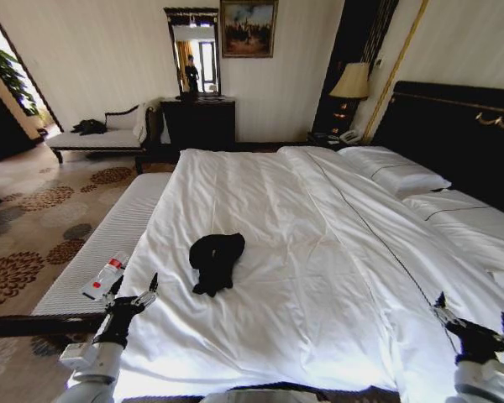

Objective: Fold the clothes on the bed.

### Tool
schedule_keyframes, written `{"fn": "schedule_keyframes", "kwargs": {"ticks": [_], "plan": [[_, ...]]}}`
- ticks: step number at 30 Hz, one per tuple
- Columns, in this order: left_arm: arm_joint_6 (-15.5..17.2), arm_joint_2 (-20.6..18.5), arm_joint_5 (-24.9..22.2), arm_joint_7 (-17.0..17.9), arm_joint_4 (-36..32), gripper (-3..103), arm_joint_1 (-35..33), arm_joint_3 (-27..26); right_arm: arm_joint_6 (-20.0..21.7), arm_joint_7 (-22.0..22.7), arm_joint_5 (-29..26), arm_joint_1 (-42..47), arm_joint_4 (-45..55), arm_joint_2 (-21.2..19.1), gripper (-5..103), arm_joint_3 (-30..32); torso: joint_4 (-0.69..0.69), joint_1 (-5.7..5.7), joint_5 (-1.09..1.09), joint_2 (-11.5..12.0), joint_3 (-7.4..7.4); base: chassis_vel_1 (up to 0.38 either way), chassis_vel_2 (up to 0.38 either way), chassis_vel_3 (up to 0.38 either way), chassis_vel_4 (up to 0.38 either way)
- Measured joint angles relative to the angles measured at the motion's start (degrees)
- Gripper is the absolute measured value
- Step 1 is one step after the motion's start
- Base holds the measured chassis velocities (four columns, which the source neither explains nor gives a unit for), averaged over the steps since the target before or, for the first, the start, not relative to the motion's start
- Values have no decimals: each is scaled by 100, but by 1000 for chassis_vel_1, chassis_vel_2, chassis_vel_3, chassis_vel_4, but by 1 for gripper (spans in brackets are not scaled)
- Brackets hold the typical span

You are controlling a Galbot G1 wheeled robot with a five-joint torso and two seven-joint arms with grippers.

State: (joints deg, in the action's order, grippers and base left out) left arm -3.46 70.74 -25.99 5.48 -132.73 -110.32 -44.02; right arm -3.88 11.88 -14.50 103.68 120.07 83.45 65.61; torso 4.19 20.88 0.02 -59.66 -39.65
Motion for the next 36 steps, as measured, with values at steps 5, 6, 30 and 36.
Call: {"fn": "schedule_keyframes", "kwargs": {"ticks": [5,6,30,36], "plan": [[-15,16,-13,1,5,100,-48,-78,-10,19,20,-83,33,66,100,-181,-1,1,-7,0,1,117,146,-139,-134],[-15,16,-13,1,5,100,-48,-78,-10,19,20,-83,33,66,100,-181,-1,1,-7,0,1,92,102,-101,-77],[89,-163,-52,6,164,100,164,-22,-308,-99,257,-15,9,175,100,-655,0,1,-1,0,0,-12,3,7,-12],[200,-307,-80,9,295,100,324,75,-320,-92,326,2,33,196,100,-795,-1,0,-2,0,0,0,0,0,0]]}}
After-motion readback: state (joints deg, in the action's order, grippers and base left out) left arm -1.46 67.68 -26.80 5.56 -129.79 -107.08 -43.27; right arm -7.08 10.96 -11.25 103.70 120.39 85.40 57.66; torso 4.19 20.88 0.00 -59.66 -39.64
